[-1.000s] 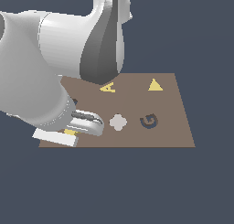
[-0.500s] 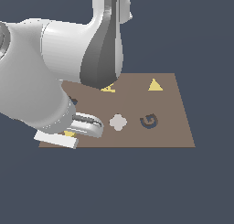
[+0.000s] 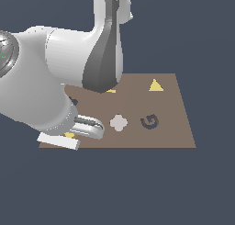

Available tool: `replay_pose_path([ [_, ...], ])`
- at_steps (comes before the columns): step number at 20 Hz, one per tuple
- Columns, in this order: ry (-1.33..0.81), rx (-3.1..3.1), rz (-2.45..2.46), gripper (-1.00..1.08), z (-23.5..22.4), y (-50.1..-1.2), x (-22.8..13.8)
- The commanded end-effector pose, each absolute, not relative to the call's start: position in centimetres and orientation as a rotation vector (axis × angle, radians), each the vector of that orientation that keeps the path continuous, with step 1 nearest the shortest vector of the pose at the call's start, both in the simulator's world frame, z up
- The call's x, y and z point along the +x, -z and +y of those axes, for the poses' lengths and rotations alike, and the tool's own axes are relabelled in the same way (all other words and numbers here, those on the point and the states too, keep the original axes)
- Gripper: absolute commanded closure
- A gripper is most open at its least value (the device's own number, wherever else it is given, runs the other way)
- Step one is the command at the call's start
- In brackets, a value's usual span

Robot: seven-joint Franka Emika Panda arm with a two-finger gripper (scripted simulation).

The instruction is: Insert a designated object into the corresponding slot on a board.

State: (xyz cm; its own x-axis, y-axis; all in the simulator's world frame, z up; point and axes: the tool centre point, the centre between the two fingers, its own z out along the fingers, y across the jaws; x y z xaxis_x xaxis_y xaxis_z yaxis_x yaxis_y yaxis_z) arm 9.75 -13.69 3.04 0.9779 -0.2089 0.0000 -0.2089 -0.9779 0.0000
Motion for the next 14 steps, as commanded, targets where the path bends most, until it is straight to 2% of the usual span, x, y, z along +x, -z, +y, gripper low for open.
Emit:
replay_pose_path([
  [1,0.000,3.124,-0.330,1.08,-13.69,-2.98,9.75],
  [14,-0.001,3.132,-0.253,1.08,-13.47,-3.07,9.50],
])
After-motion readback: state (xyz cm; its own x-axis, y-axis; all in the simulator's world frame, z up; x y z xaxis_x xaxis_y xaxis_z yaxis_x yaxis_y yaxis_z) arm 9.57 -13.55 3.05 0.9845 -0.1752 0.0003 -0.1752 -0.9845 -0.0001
